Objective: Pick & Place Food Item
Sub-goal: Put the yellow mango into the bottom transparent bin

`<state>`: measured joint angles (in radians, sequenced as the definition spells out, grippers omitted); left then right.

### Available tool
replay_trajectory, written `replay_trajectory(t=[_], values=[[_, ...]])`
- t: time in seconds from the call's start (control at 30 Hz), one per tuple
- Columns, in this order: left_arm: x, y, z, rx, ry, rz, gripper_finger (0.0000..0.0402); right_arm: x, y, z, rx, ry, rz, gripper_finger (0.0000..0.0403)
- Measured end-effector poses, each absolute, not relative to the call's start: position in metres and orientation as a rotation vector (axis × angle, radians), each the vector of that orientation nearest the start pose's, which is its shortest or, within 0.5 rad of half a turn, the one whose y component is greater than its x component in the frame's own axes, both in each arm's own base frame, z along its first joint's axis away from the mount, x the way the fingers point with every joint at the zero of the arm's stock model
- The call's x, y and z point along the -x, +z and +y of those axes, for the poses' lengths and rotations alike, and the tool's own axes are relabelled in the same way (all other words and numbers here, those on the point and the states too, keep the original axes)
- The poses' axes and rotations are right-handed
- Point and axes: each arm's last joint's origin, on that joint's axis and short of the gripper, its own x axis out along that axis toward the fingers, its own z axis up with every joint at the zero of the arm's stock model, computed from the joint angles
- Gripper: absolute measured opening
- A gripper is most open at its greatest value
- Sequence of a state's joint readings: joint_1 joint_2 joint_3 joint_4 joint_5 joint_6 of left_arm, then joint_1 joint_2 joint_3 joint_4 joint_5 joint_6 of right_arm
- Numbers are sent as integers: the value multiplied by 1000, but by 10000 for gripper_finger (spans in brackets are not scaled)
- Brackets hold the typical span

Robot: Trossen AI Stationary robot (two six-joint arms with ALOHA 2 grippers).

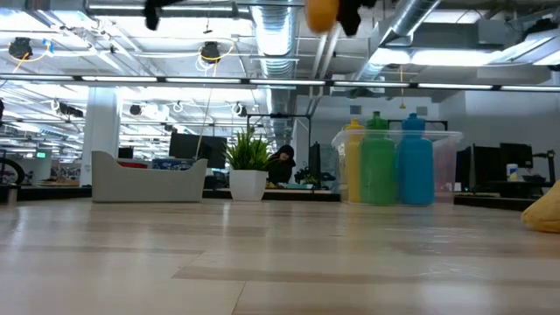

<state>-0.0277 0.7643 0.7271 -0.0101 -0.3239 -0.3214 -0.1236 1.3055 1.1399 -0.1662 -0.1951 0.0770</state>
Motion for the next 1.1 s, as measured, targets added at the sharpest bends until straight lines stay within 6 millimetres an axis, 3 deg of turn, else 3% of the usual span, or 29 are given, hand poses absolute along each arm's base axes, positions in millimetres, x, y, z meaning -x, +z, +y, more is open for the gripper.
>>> replay_trajectory(t=[0.2, 0.47, 0.67, 0.9, 1.1], values=[[-221, 311, 1, 318, 232, -35, 201, -295, 362, -32, -135, 49, 162, 221], [-274, 275, 0, 322, 226, -47, 305, -323, 344, -36, -161, 46, 139, 224], [-285, 261, 4, 407, 229, -25, 325, -335, 330, -37, -183, 55, 170, 227], [-281, 271, 4, 430, 133, -62, 318, -343, 320, -37, -185, 73, 187, 227], [-282, 269, 11, 503, 91, -45, 312, -344, 325, -37, -172, 78, 134, 229]])
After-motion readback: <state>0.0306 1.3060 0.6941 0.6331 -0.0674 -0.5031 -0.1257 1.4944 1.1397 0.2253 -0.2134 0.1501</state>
